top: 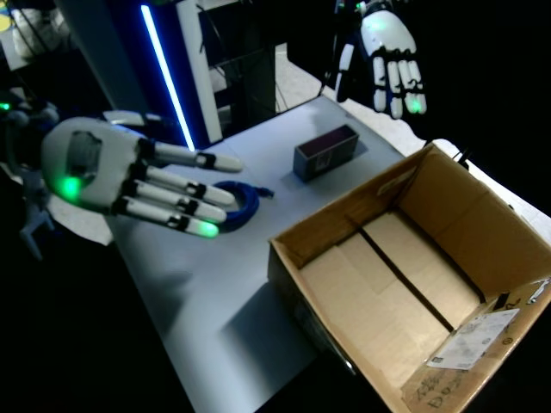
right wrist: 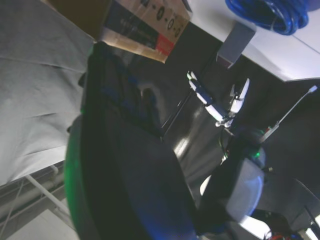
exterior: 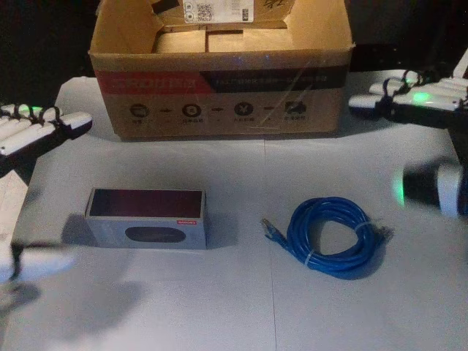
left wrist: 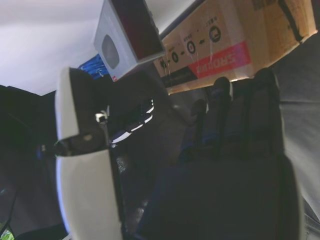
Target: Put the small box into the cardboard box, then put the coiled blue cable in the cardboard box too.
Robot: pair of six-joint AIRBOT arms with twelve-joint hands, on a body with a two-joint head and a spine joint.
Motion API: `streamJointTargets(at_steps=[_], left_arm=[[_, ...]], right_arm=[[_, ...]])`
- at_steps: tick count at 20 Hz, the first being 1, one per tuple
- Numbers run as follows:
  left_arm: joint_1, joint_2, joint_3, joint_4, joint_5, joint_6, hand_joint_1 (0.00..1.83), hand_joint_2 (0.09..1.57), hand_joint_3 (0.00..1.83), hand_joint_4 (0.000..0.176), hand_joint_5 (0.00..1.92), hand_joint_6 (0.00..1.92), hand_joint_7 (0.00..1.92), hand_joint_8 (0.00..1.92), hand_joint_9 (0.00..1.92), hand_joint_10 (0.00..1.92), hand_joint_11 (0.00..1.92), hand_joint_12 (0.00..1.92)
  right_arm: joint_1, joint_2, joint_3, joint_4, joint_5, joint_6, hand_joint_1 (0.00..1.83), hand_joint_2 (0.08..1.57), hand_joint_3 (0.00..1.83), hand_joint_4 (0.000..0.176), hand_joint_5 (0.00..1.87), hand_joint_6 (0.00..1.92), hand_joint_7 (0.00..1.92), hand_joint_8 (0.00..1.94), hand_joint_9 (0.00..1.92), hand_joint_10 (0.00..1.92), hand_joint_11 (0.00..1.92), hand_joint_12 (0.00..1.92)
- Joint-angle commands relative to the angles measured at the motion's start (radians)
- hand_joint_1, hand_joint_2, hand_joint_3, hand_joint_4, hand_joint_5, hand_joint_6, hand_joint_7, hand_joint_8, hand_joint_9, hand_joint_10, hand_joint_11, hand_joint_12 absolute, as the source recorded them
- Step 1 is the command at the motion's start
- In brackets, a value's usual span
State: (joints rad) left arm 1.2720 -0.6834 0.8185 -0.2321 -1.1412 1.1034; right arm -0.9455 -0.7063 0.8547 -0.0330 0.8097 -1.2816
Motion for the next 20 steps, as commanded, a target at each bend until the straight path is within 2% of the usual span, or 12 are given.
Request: streamJointTargets(at_steps=[1, 7, 9, 12, 13, 14, 15, 16, 17, 18, 19, 20], left_arm=[[-0.021, -0.013, 0.008, 0.014, -0.107, -0.008, 0.03, 0.99, 0.01, 0.176, 0.07, 0.01, 0.08, 0.00, 0.07, 0.00, 0.00, 0.12], [-0.171, -0.102, 0.079, 0.114, 0.013, -0.073, 0.42, 0.84, 0.00, 0.176, 0.09, 0.00, 0.14, 0.00, 0.18, 0.01, 0.03, 0.19], [-0.218, -0.156, 0.134, 0.156, 0.064, -0.149, 0.45, 0.82, 0.00, 0.176, 0.09, 0.00, 0.18, 0.00, 0.28, 0.00, 0.00, 0.43], [-0.280, -0.204, 0.165, 0.193, 0.142, -0.151, 0.64, 0.78, 0.00, 0.176, 0.13, 0.01, 0.31, 0.01, 0.38, 0.01, 0.00, 0.59], [-0.293, -0.211, 0.170, 0.205, 0.163, -0.151, 0.70, 0.77, 0.00, 0.176, 0.22, 0.00, 0.38, 0.00, 0.45, 0.01, 0.00, 0.79], [-0.298, -0.212, 0.172, 0.211, 0.175, -0.151, 0.77, 0.85, 0.00, 0.114, 0.42, 0.01, 0.55, 0.01, 0.61, 0.03, 0.06, 1.25], [-0.300, -0.212, 0.174, 0.213, 0.180, -0.151, 0.90, 0.92, 0.01, 0.024, 0.64, 0.02, 0.72, 0.03, 0.76, 0.10, 0.25, 1.43], [-0.300, -0.212, 0.175, 0.214, 0.180, -0.151, 0.94, 0.99, 0.01, 0.000, 0.76, 0.02, 0.82, 0.04, 0.82, 0.16, 0.36, 1.36], [-0.300, -0.210, 0.175, 0.214, 0.179, -0.151, 1.09, 1.08, 0.01, 0.000, 0.99, 0.72, 1.01, 0.07, 0.79, 0.74, 0.58, 1.30], [-0.300, -0.206, 0.174, 0.214, 0.173, -0.151, 1.22, 1.11, 0.01, 0.000, 1.05, 0.65, 0.93, 1.04, 0.78, 1.00, 0.66, 1.40], [-0.300, -0.196, 0.168, 0.216, 0.158, -0.152, 1.26, 1.12, 0.00, 0.000, 1.10, 0.56, 0.89, 1.33, 0.81, 1.24, 0.73, 1.55], [-0.300, -0.187, 0.163, 0.217, 0.144, -0.152, 1.26, 1.12, 0.00, 0.000, 1.09, 0.58, 0.89, 1.35, 0.82, 1.27, 0.75, 1.55]], right_arm=[[0.005, -0.001, 0.005, 0.010, 0.113, 0.004, 0.00, 1.37, 0.00, 0.104, 0.28, 0.00, 0.20, 0.00, 0.17, 0.01, 0.00, 0.29], [0.005, -0.003, 0.006, 0.010, 0.113, 0.004, 0.00, 1.39, 0.00, 0.115, 0.29, 0.00, 0.17, 0.00, 0.17, 0.00, 0.00, 0.45], [0.005, -0.004, 0.007, 0.010, 0.113, 0.004, 0.00, 1.39, 0.00, 0.106, 0.29, 0.00, 0.18, 0.00, 0.18, 0.00, 0.00, 0.49], [0.004, -0.004, 0.007, 0.010, 0.113, 0.004, 0.00, 1.39, 0.00, 0.104, 0.30, 0.00, 0.19, 0.00, 0.19, 0.00, 0.00, 0.51], [0.004, -0.004, 0.007, 0.010, 0.113, 0.004, 0.00, 1.40, 0.00, 0.096, 0.30, 0.00, 0.19, 0.00, 0.19, 0.00, 0.00, 0.51], [0.003, -0.004, 0.007, 0.010, 0.113, 0.004, 0.00, 1.39, 0.00, 0.098, 0.30, 0.00, 0.20, 0.00, 0.20, 0.00, 0.00, 0.53], [0.003, -0.004, 0.008, 0.010, 0.113, 0.004, 0.00, 1.39, 0.00, 0.100, 0.31, 0.00, 0.20, 0.00, 0.20, 0.00, 0.00, 0.53], [0.003, -0.004, 0.008, 0.010, 0.113, 0.004, 0.00, 1.39, 0.00, 0.099, 0.31, 0.00, 0.21, 0.01, 0.21, 0.01, 0.00, 0.53], [0.002, -0.004, 0.008, 0.010, 0.113, 0.004, 0.00, 1.39, 0.00, 0.100, 0.31, 0.00, 0.21, 0.00, 0.21, 0.01, 0.00, 0.53], [0.000, -0.004, 0.007, 0.010, 0.113, 0.004, 0.00, 1.39, 0.00, 0.103, 0.31, 0.00, 0.20, 0.00, 0.21, 0.01, 0.00, 0.53], [0.000, -0.004, 0.007, 0.010, 0.113, 0.004, 0.00, 1.39, 0.00, 0.105, 0.29, 0.00, 0.20, 0.00, 0.21, 0.00, 0.00, 0.53], [-0.001, -0.005, 0.007, 0.010, 0.113, 0.004, 0.00, 1.40, 0.00, 0.103, 0.29, 0.00, 0.20, 0.00, 0.21, 0.00, 0.00, 0.53]])
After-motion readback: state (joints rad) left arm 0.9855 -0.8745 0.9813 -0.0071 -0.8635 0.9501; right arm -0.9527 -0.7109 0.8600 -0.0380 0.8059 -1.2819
